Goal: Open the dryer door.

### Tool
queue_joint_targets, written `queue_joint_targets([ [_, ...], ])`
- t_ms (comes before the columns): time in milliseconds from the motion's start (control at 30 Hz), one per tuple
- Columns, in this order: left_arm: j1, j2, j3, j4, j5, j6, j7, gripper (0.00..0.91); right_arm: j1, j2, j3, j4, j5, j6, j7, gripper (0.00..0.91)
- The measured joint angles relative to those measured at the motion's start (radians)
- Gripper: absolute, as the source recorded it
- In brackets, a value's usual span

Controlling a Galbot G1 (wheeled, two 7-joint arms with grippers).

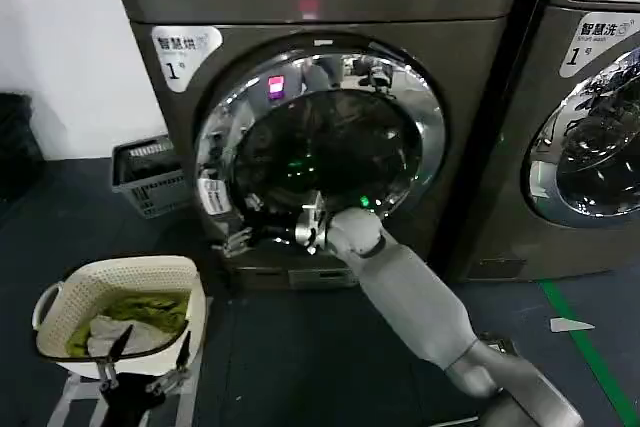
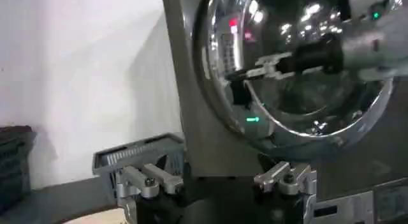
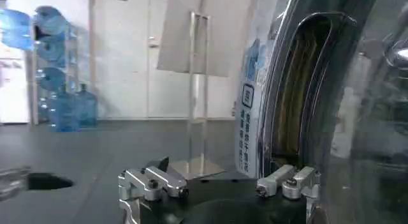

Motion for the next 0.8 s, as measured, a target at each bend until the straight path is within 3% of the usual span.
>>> queue_joint_targets([
  [167,-0.026,0.024,-0.021,-0.005,-0.023,0.049,0.012,0.907,-0.017,-0.022,0.011,0.04,0.002,-0.009,-0.033,0.907],
  [433,-0.077,0.061,-0.047,0.0,-0.091,0.049,-0.012,0.907,-0.04,-0.056,0.02,0.092,0.056,-0.027,-0.097,0.907],
  [800,-0.179,0.127,-0.07,0.039,-0.237,0.077,0.025,0.907,-0.053,-0.077,0.041,0.099,0.09,0.003,-0.22,0.907],
])
